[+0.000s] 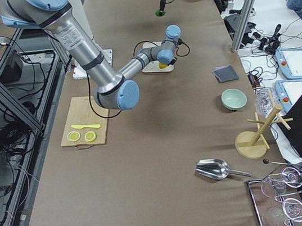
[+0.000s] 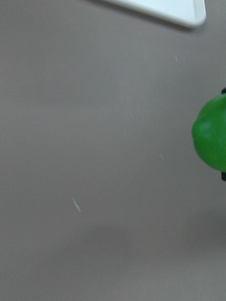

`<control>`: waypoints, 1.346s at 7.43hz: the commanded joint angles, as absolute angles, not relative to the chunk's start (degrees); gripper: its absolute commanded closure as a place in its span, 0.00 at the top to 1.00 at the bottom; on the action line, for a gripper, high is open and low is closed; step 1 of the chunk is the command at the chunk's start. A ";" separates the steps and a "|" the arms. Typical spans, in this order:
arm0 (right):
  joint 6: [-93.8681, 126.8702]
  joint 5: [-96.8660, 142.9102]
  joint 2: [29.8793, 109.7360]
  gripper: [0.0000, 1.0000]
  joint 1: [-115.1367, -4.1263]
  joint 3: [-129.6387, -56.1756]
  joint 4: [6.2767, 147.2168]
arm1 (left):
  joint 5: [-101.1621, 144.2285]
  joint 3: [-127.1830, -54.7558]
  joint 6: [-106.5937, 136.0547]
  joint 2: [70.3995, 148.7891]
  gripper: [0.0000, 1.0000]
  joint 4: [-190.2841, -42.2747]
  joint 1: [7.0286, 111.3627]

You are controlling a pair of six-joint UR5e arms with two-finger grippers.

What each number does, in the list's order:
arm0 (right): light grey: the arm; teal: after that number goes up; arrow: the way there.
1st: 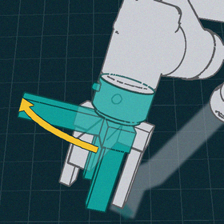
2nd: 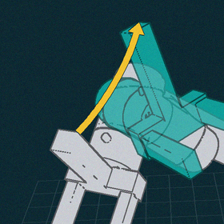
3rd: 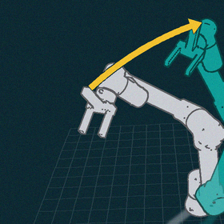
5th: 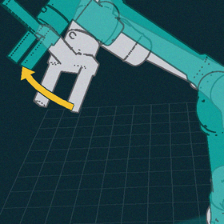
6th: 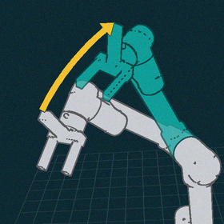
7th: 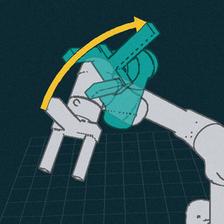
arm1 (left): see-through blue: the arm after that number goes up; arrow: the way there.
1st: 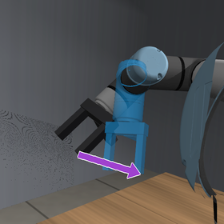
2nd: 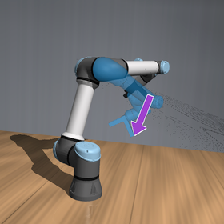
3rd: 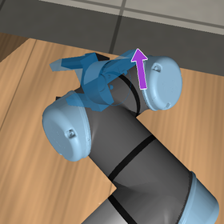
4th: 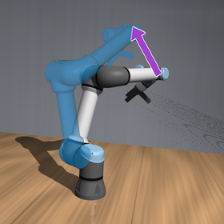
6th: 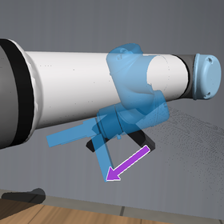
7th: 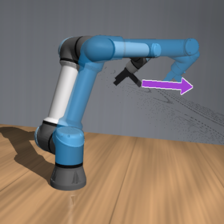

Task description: Place all lemons on tray

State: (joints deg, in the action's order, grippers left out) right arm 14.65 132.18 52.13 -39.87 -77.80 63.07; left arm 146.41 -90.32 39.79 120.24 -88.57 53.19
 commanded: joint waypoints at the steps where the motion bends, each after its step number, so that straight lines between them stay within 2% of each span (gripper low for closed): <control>1: 14.50 132.54 52.03 1.00 -40.60 -77.96 63.02 | 144.93 -85.63 45.32 126.19 0.00 -91.03 49.32; 4: 14.50 139.54 53.17 1.00 -49.98 -78.49 64.85 | 138.63 -77.72 57.89 132.33 0.00 -102.56 42.74; 6: 15.11 140.10 59.55 0.99 -53.51 -80.15 66.00 | 135.89 -75.42 59.24 135.69 0.00 -102.74 39.83; 8: 13.72 139.48 64.92 0.99 -55.02 -80.50 65.41 | 135.88 -75.41 59.15 135.62 0.00 -102.83 39.64; 9: 11.71 139.92 70.17 0.99 -55.89 -82.68 60.87 | 135.88 -75.41 59.24 135.62 0.79 -102.75 39.46; 10: 11.52 140.01 78.49 0.99 -56.68 -89.06 56.99 | 135.44 -75.50 59.15 135.53 0.98 -102.83 39.20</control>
State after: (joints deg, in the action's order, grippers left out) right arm 12.53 139.80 69.60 -55.62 -83.25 61.79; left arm 135.80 -75.46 59.17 135.56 -102.78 39.50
